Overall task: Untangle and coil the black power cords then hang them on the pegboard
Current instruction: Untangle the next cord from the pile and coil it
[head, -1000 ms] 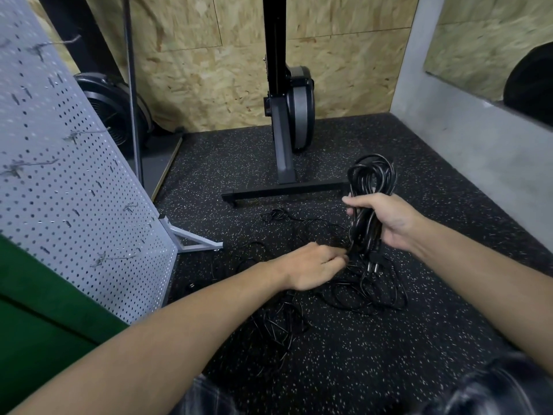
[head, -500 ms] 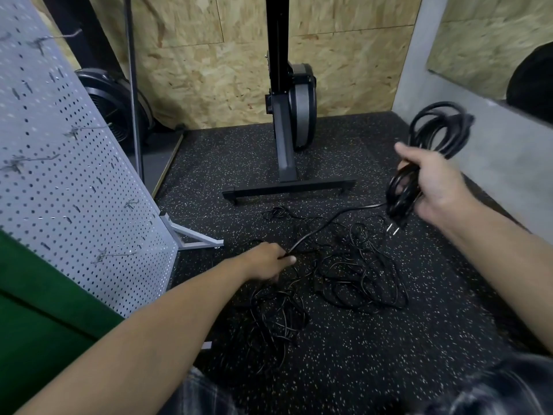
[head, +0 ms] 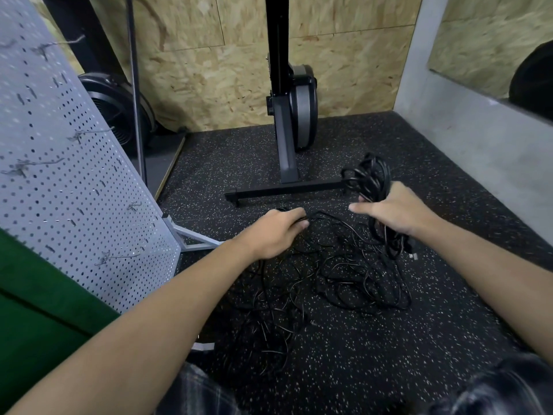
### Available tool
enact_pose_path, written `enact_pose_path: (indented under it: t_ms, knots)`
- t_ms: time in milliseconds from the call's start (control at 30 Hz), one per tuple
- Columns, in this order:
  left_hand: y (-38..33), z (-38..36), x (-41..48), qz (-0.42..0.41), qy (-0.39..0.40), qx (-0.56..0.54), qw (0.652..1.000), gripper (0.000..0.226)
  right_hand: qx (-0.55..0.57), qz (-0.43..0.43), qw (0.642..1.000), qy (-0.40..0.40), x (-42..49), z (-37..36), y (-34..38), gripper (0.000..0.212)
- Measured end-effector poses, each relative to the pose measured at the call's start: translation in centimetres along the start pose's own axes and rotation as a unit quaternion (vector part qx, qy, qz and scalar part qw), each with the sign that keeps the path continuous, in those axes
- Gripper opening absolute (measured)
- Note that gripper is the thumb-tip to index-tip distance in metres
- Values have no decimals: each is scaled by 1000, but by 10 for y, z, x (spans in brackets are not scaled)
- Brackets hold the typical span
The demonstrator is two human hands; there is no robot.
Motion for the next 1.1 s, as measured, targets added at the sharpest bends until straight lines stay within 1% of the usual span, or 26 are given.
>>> enact_pose_path:
  t_ms: [67,167,233,300,367,467,567,633,700,767,833,867,900,933,1000,1067,1100]
  knots:
    - [-10,2,1,-26,0,-2,1000,21,-6,5,1000,25,1,-9,1,23]
    - [-24,1,2,-69,6,-9,998,21,13,13,998,57,0,-23,2,29]
    - [-32,2,1,-92,12,-21,995,17,18,27,997,72,-1,-30,4,35]
    - [-39,6,0,-111,9,-33,993,12,16,45,995,91,-1,-37,6,33]
    - [-47,11,0,-132,-2,-27,991,17,12,60,992,112,-1,-44,8,27]
    - [-56,17,-2,-152,-42,-23,987,21,24,59,989,135,-1,-54,8,32]
    - [-53,24,-4,-130,-109,-67,983,22,10,52,984,167,-7,-63,11,30]
    - [-47,25,-6,-100,-129,-102,981,25,11,45,981,188,-13,-67,14,28]
    - [-43,24,-7,-77,-134,-120,981,31,38,40,977,208,-18,-72,17,25]
    - [-37,24,-8,-46,-146,-147,977,41,81,49,971,220,-21,-73,22,32]
    - [-26,18,-8,-1,-143,-200,969,51,139,63,962,226,-22,-70,30,31]
    - [-19,12,-8,23,-129,-223,966,56,166,72,958,222,-23,-66,35,29]
    - [-12,4,-7,42,-103,-233,966,60,186,81,957,208,-23,-60,40,31]
    - [-5,-6,-6,57,-67,-233,969,62,205,88,957,188,-22,-52,44,39]
    - [11,-27,-6,86,10,-211,974,58,242,99,955,139,-19,-32,48,45]
    - [25,-40,-8,108,55,-182,976,46,302,89,946,75,-14,-9,47,37]
    - [29,-42,-8,114,61,-174,976,41,338,79,937,33,-11,5,42,27]
Point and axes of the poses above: each hand's wrist, its own x-axis towards the middle knuckle, its own z-axis out of the back of the hand, y = z × x, the point moved 7 cm from there along x, towards the middle knuckle, and after that the axes turned 10 degrees about -x, right-handed, at the moved point
